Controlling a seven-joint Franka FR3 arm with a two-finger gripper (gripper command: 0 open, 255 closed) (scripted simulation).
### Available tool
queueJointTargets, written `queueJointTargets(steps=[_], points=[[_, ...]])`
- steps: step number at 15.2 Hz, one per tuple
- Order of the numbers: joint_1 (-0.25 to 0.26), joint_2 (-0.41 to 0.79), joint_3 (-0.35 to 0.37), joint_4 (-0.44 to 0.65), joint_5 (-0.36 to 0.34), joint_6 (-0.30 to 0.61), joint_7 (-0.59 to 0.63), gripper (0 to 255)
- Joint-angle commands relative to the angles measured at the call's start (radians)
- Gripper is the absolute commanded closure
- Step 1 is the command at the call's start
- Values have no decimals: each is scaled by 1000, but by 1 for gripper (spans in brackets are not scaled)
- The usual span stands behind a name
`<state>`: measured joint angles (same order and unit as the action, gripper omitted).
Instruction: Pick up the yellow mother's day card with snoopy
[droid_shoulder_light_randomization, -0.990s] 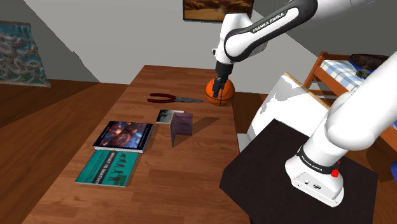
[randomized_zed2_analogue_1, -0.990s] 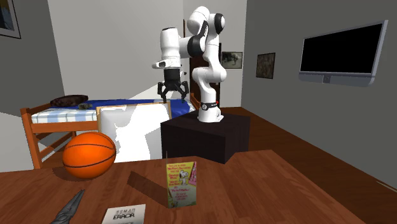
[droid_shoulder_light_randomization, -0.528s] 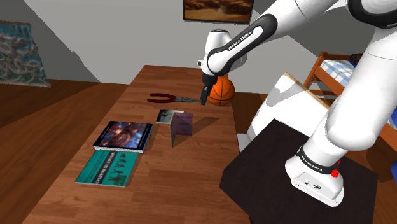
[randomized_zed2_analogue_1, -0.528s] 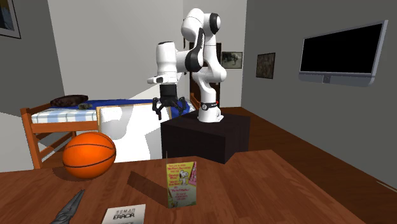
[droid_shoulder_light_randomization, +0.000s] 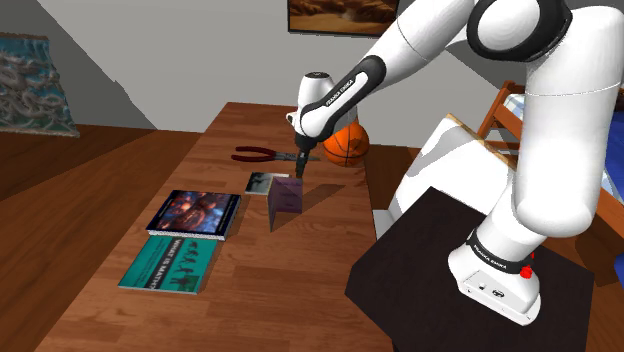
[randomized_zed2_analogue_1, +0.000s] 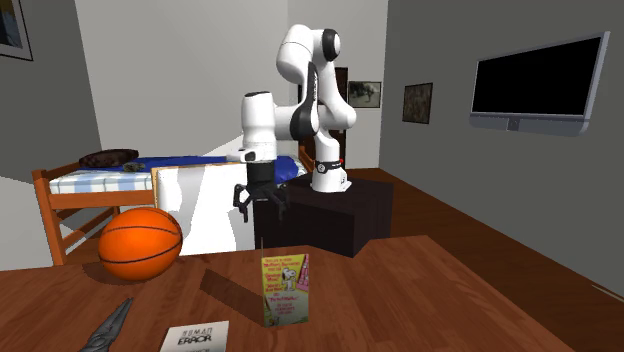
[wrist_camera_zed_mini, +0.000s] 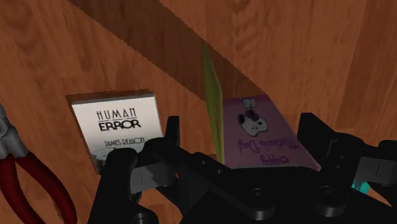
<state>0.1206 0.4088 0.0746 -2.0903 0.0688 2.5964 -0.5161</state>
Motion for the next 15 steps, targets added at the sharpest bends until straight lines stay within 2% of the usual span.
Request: queueJointTargets(steps=[1, 3, 13, 14, 15], points=[[3, 82, 6, 68, -11, 22, -27, 0], [11, 157, 12, 138, -25, 35, -47, 0], [14, 244, 9, 158, -28, 101, -50, 0], [14, 244, 9, 157, -28, 102, -50, 255], [14, 244, 9, 158, -28, 101, -51, 255]])
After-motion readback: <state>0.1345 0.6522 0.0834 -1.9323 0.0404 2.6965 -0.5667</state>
